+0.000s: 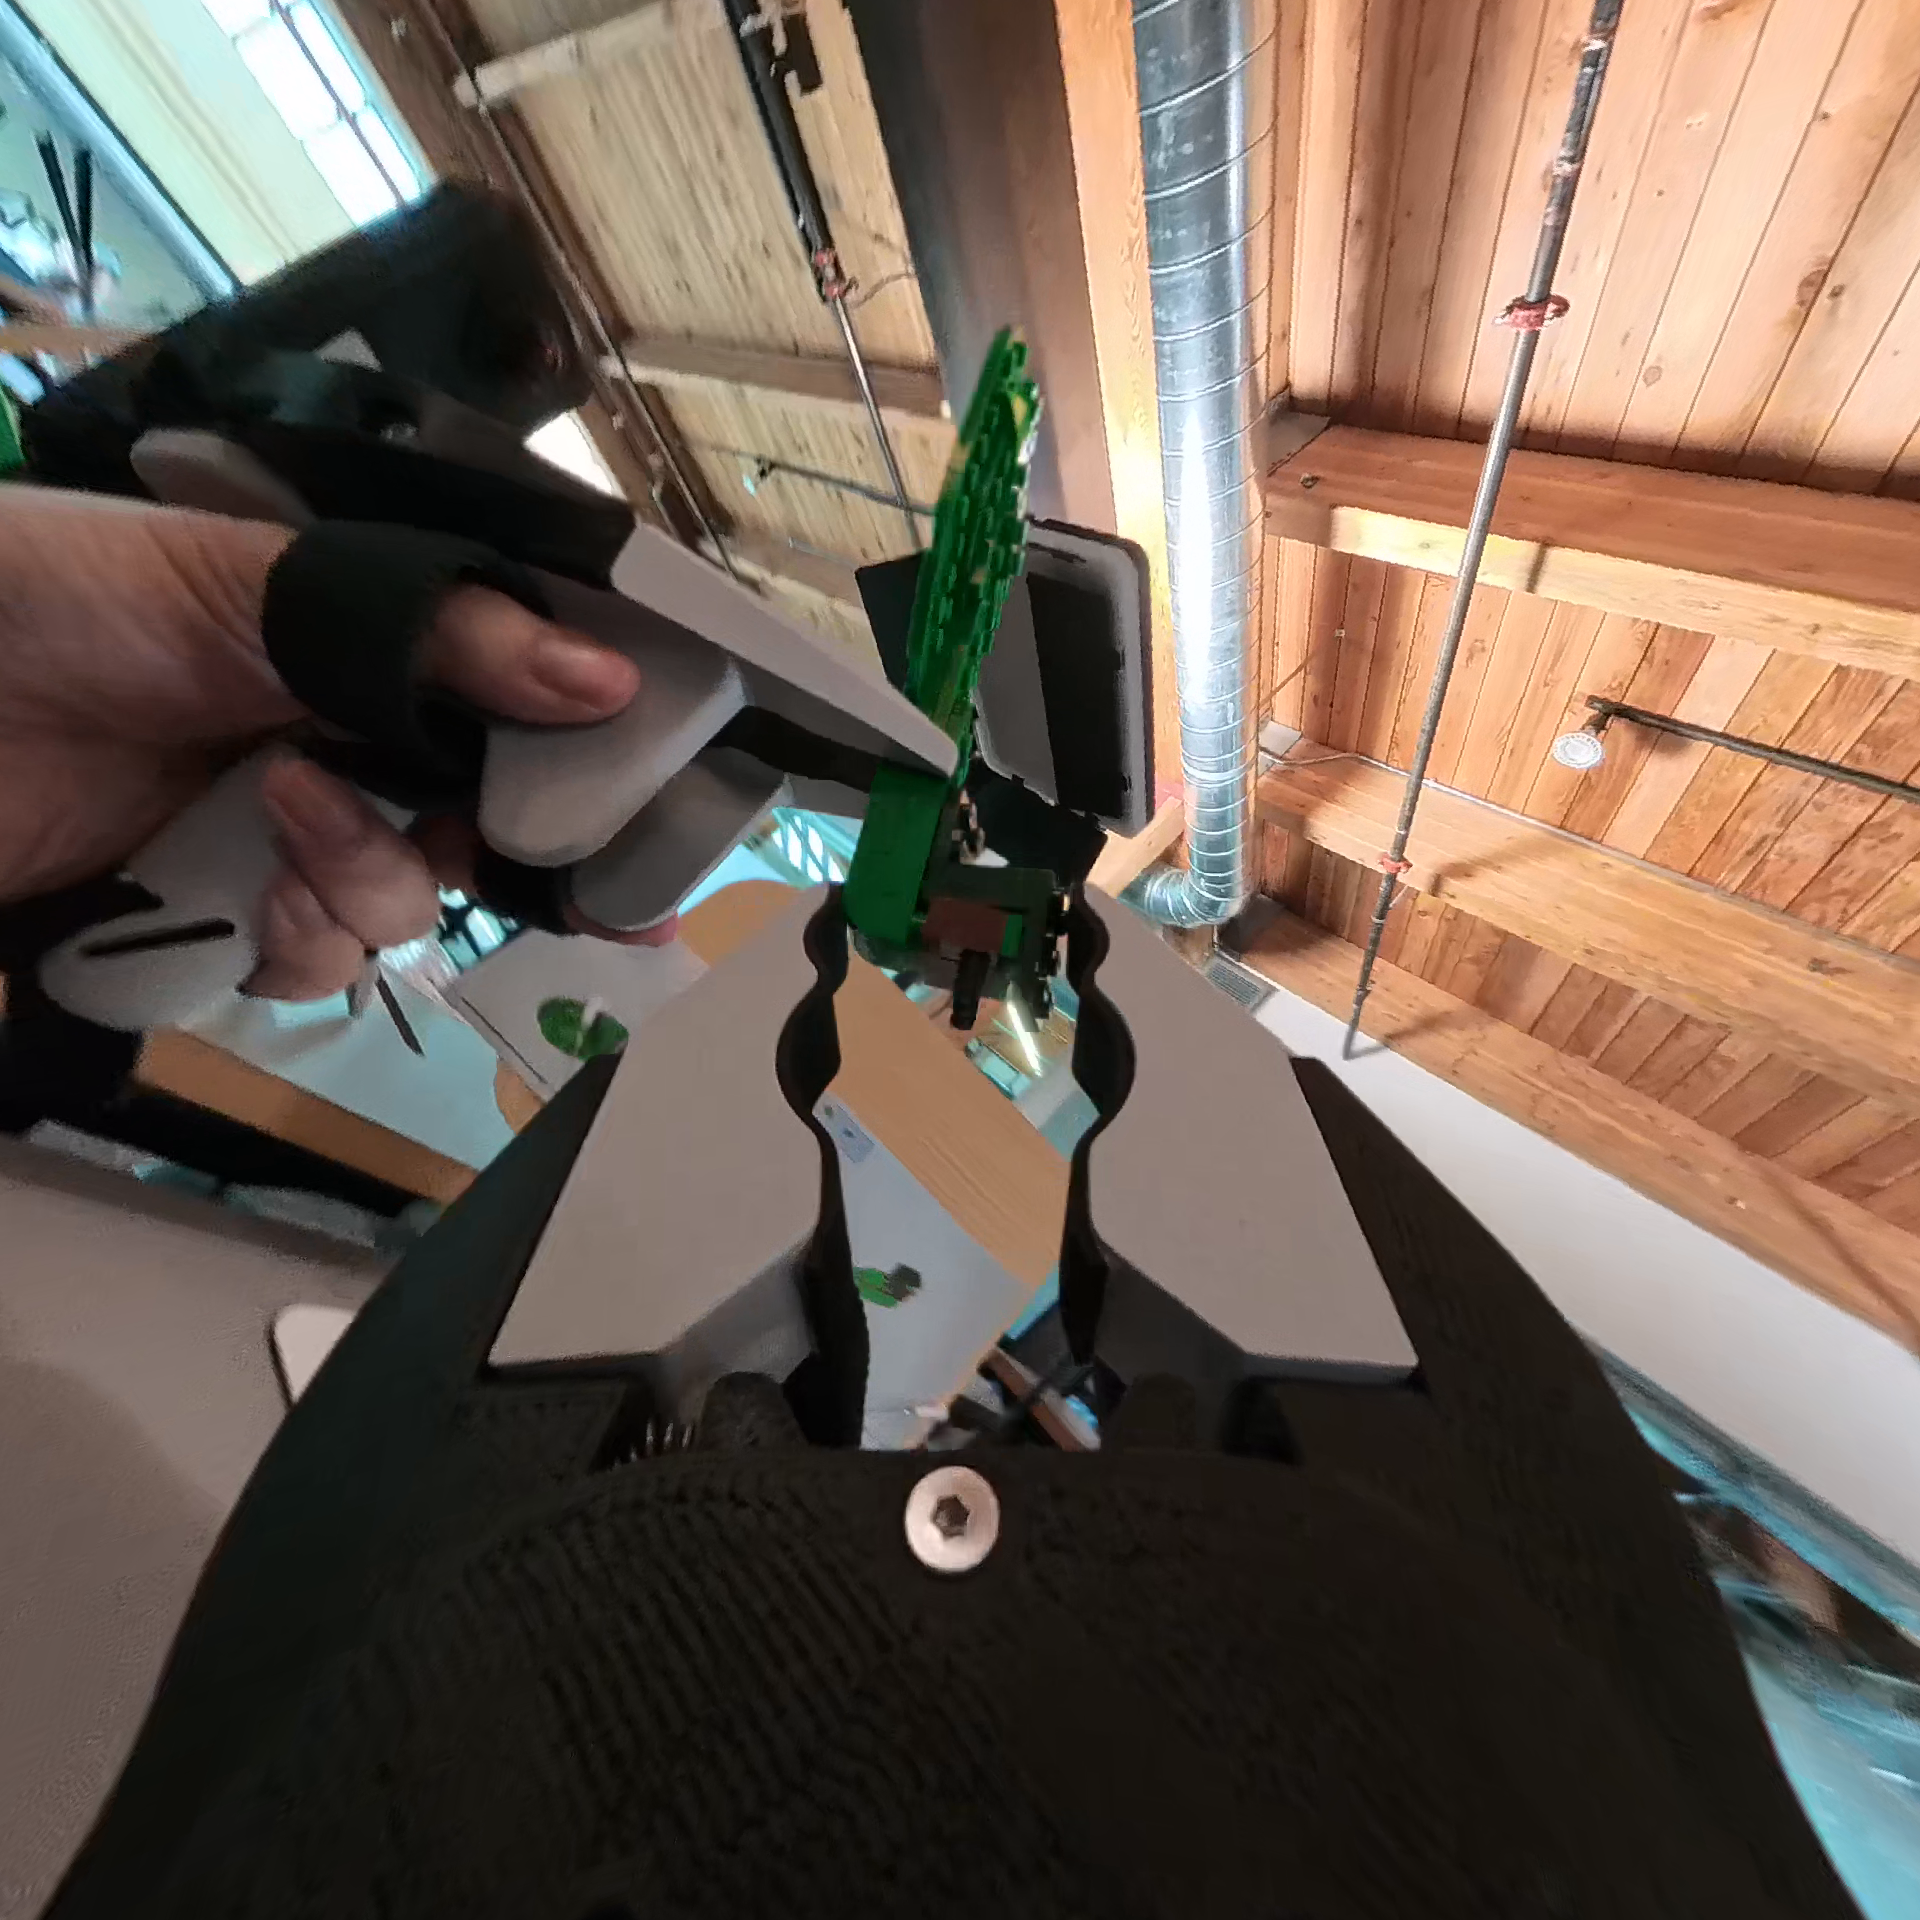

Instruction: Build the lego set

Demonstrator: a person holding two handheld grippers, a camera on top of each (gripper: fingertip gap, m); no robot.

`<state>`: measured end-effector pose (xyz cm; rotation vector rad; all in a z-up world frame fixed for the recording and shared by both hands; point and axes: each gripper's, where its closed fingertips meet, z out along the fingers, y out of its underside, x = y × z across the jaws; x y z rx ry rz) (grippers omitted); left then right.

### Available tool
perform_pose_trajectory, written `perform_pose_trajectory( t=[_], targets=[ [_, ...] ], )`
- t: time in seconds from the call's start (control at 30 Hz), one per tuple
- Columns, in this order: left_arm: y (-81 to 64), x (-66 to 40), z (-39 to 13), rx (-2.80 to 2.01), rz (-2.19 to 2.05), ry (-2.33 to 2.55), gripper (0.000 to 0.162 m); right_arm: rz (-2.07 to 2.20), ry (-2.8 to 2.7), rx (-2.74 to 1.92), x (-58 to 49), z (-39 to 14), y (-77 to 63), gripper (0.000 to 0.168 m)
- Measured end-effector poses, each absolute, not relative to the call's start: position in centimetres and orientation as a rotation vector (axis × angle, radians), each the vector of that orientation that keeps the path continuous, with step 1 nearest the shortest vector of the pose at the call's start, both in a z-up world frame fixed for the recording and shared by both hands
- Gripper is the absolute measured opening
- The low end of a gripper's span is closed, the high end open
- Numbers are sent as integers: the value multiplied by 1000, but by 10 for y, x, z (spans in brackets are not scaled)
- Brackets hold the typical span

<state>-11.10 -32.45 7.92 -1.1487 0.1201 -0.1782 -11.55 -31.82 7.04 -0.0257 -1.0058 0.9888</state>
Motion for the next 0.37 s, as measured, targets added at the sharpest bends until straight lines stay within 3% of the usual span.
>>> perform_pose_trajectory(
  t=[0.37],
  targets=[
    [-328, -119, 77, -1153, -229, 83, 14, 987, -1106, -52, -120, 66, -322, 40]
  ],
)
